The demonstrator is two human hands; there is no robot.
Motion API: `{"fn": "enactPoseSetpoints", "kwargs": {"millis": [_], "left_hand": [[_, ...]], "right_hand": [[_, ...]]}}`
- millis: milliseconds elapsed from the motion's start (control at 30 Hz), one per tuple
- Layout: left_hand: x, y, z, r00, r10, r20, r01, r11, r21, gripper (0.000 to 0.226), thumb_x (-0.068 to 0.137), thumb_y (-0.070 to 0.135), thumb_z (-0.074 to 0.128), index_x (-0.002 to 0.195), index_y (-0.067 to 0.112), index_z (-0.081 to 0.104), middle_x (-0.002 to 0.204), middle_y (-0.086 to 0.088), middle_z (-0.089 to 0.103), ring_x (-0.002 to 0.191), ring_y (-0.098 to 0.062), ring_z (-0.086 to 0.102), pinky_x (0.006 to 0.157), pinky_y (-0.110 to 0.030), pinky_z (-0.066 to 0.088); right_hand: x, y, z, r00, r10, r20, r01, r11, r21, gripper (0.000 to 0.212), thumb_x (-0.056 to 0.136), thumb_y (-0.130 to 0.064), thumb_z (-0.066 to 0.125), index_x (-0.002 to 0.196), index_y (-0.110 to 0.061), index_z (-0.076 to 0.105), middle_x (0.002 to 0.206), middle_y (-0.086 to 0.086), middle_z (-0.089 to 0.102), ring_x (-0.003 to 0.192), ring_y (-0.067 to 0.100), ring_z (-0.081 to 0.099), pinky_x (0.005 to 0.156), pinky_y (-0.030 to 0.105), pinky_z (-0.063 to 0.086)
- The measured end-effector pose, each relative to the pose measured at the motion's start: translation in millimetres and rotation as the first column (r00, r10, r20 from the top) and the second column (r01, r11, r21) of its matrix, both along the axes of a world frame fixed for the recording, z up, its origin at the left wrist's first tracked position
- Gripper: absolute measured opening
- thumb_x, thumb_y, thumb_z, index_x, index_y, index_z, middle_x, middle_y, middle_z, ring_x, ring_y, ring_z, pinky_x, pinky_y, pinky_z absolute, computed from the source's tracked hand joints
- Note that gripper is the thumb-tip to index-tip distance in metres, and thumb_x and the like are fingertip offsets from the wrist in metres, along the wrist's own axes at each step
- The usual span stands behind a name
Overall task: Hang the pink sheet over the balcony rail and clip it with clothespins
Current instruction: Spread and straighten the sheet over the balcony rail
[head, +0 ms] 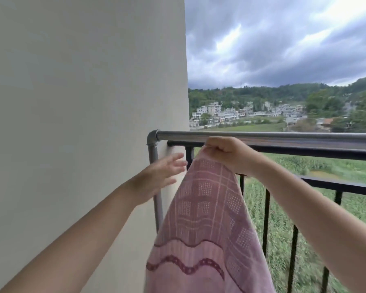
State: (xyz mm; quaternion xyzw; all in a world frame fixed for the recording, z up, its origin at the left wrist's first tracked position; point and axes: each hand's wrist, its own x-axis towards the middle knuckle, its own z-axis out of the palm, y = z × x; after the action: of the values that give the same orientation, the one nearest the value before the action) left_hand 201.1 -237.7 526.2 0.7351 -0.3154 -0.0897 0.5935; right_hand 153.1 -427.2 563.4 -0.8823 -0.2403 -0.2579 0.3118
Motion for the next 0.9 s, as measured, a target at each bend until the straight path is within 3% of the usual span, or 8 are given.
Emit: {"fn": "enactPoseSetpoints", "kwargs": {"millis": [67,167,333,467,533,700,800,900], "left_hand": [[-1.5,-11.6,-0.4,0.997,-0.077,0.005,0.076,0.996,0.049,0.065,0.069,0.048,0.07,0.122,0.018,0.046,0.107,0.003,0.066,0.099,-0.012,0.062,0.082,-0.025,0.048],[-7.2,-32.7,1.7,0.998,0.061,-0.025,-0.063,0.99,-0.122,0.009,0.084,0.017,0.059,0.088,0.011,0.064,0.07,0.003,0.071,0.066,-0.014,0.066,0.065,-0.024,0.054],[5.0,-28.3,23.6,0.929,0.37,0.022,-0.328,0.846,-0.421,0.026,0.089,0.005,0.051,0.071,0.018,0.065,0.076,-0.009,0.062,0.074,-0.023,0.057,0.074,-0.034,0.045],[-2.1,-23.5,39.5,0.921,0.355,0.16,-0.265,0.873,-0.41,0.037,0.089,0.0,0.048,0.062,0.018,0.065,0.065,-0.005,0.063,0.062,-0.016,0.059,0.065,-0.028,0.046],[-5.1,-22.1,44.0,0.93,0.323,0.173,-0.236,0.889,-0.392,0.032,0.089,-0.001,0.046,0.068,0.016,0.063,0.054,0.008,0.066,0.054,-0.006,0.061,0.059,-0.021,0.05],[-8.4,-11.1,49.0,0.923,0.334,0.193,-0.24,0.889,-0.39,0.029,0.091,0.004,0.046,0.07,0.016,0.061,0.065,-0.001,0.065,0.063,-0.011,0.06,0.062,-0.022,0.049],[0.9,9.5,51.5,0.742,0.504,0.442,-0.41,0.863,-0.295,0.021,0.09,0.012,0.051,0.076,-0.002,0.058,0.075,-0.012,0.053,0.073,-0.018,0.047,0.068,-0.031,0.036],[3.7,21.1,51.4,0.463,0.44,0.769,-0.535,0.831,-0.154,0.019,0.089,0.016,0.052,0.097,-0.002,0.054,0.074,-0.012,0.056,0.069,-0.024,0.053,0.058,-0.031,0.035]], "right_hand": [[1.5,8.4,15.9,0.998,-0.03,0.05,0.038,0.987,-0.156,0.018,0.092,-0.015,0.044,0.075,-0.014,0.051,0.06,-0.009,0.046,0.052,0.008,0.043,0.047,0.01,0.037],[3.7,5.2,32.2,0.983,-0.147,0.114,0.153,0.987,-0.053,0.02,0.091,-0.018,0.046,0.08,-0.007,0.059,0.059,-0.006,0.047,0.05,0.006,0.044,0.044,0.009,0.038],[-2.2,-7.9,1.0,0.911,0.106,-0.398,0.045,0.935,0.353,0.02,0.09,-0.02,0.047,0.073,-0.015,0.058,0.06,0.001,0.052,0.046,0.01,0.042,0.045,0.019,0.039],[-7.8,5.0,-47.7,0.85,0.194,-0.489,-0.169,0.981,0.095,0.033,0.073,-0.05,0.047,0.09,-0.024,0.056,0.068,-0.013,0.05,0.05,-0.002,0.048,0.051,0.012,0.04],[1.6,12.1,-67.6,0.905,0.124,-0.407,-0.16,0.986,-0.055,0.02,0.077,-0.04,0.059,0.086,-0.022,0.06,0.075,-0.016,0.049,0.063,-0.008,0.049,0.067,0.012,0.046],[16.4,20.6,-89.6,0.846,0.335,-0.414,-0.16,0.901,0.403,0.024,0.085,-0.014,0.056,0.091,0.008,0.058,0.091,0.011,0.063,0.086,0.019,0.059,0.084,0.025,0.046],[11.8,11.4,-82.4,0.878,0.31,-0.365,-0.073,0.84,0.538,0.026,0.085,-0.009,0.056,0.06,-0.004,0.049,0.054,-0.006,0.057,0.057,0.01,0.052,0.068,0.027,0.042],[-5.4,4.4,-69.3,0.912,0.217,-0.347,-0.028,0.88,0.475,0.026,0.082,-0.007,0.059,0.057,-0.012,0.055,0.052,-0.01,0.059,0.059,0.012,0.055,0.067,0.026,0.047]]}}
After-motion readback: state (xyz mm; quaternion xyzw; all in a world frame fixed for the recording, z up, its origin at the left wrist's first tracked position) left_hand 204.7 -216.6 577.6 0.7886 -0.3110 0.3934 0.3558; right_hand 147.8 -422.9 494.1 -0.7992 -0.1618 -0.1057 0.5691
